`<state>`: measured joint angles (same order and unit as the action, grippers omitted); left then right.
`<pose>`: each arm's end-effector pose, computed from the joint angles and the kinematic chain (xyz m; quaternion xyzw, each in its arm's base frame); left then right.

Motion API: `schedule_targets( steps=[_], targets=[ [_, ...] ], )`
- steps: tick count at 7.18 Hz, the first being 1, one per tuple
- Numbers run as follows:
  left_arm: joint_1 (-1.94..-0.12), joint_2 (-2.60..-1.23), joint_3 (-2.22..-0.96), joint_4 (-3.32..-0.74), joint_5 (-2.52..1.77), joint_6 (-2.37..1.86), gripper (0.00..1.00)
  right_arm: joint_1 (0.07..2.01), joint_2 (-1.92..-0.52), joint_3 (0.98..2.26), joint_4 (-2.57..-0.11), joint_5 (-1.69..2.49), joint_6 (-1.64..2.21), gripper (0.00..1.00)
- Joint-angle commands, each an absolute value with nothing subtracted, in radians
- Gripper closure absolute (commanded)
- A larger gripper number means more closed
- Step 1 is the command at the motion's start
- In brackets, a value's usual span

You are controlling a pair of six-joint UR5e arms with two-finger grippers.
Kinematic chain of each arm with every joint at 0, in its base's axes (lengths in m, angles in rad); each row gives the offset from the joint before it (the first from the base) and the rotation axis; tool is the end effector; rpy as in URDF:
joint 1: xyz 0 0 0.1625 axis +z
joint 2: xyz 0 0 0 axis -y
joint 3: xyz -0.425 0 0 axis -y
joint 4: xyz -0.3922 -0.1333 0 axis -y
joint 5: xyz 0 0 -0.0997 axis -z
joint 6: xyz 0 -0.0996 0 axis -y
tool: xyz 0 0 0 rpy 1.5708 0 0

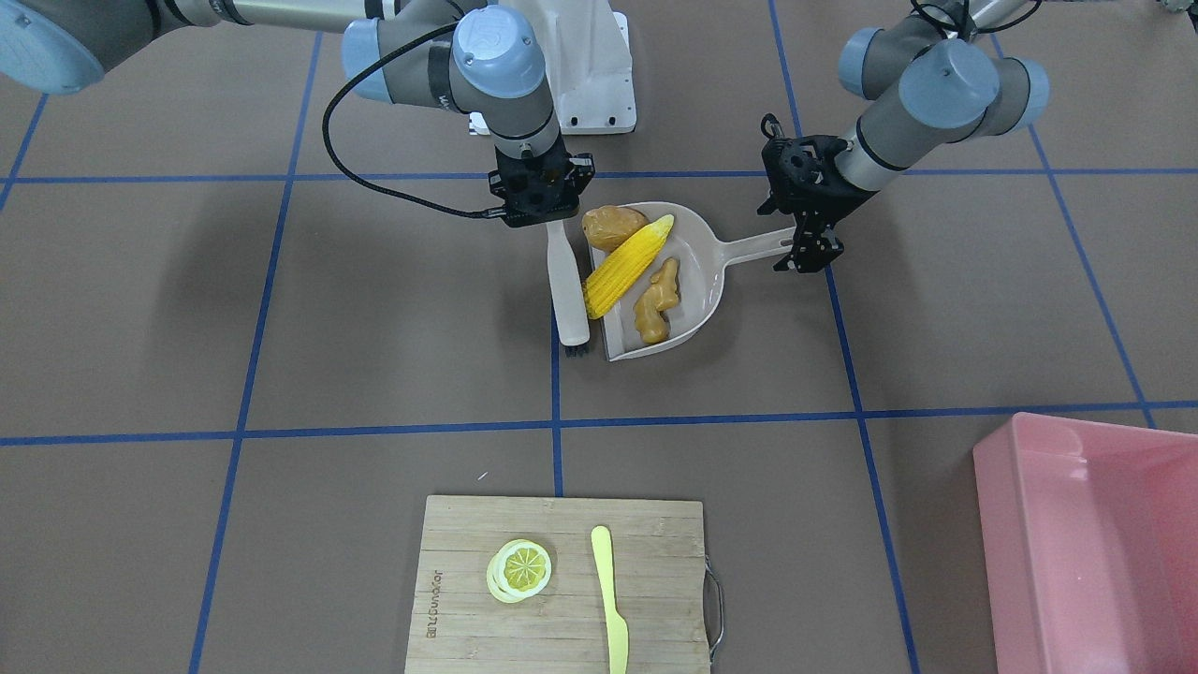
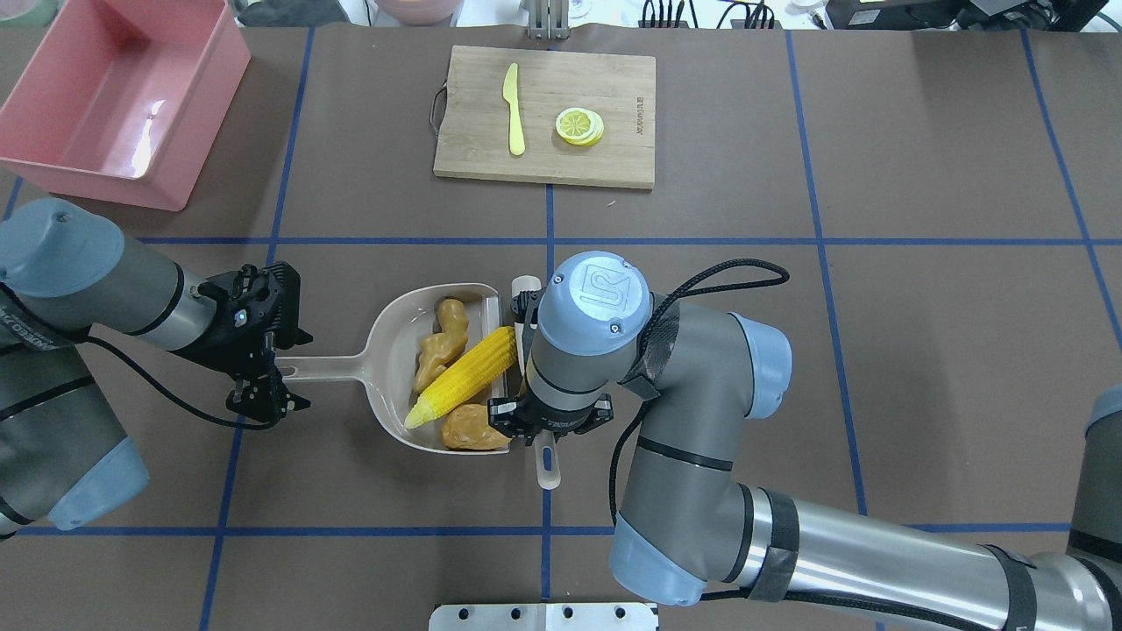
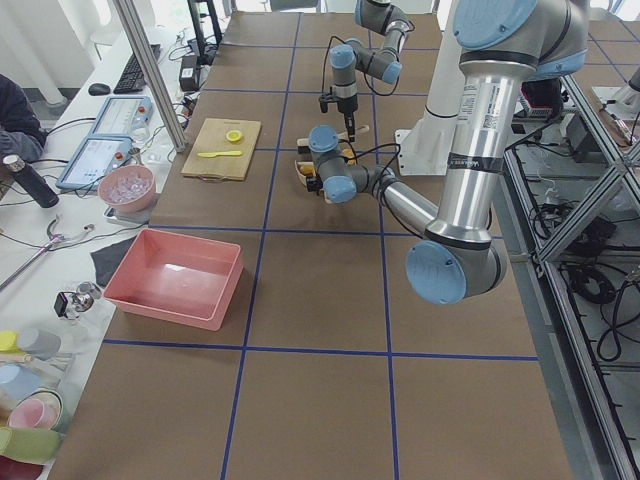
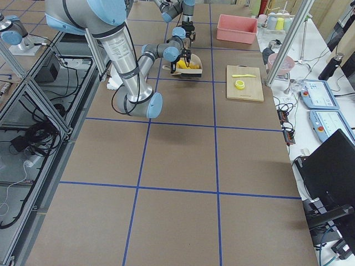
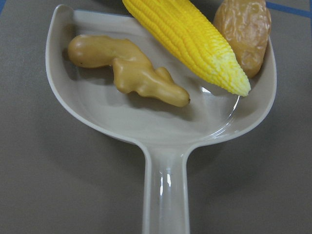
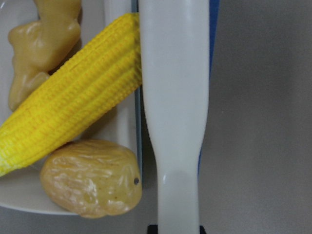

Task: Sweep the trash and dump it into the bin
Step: 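Sweep the corn cob deeper into the dustpan with the right gripper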

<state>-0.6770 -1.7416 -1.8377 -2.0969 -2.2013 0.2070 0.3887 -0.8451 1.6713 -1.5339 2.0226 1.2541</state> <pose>0.3823 -0.4029 0.3791 0.3224 0.4071 0.5631 0.6429 -0.5959 -0.3411 0.1745 -0.0501 -0.4528 -0.0618 0.8880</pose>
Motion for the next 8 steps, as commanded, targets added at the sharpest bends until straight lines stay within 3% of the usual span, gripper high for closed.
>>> schedule_targets(
  steps=[1,8],
  targets=[
    [-0.678,-1.741,-1.839,-2.097,-2.201,0.209,0.10,0.380,-0.835,1.675,-1.504,2.019,1.314,1.00],
    [-0.680,-1.720,-1.850,-2.097,-2.201,0.216,0.10,0.380,-0.807,1.696,-1.453,2.028,1.437,1.00]
  ],
)
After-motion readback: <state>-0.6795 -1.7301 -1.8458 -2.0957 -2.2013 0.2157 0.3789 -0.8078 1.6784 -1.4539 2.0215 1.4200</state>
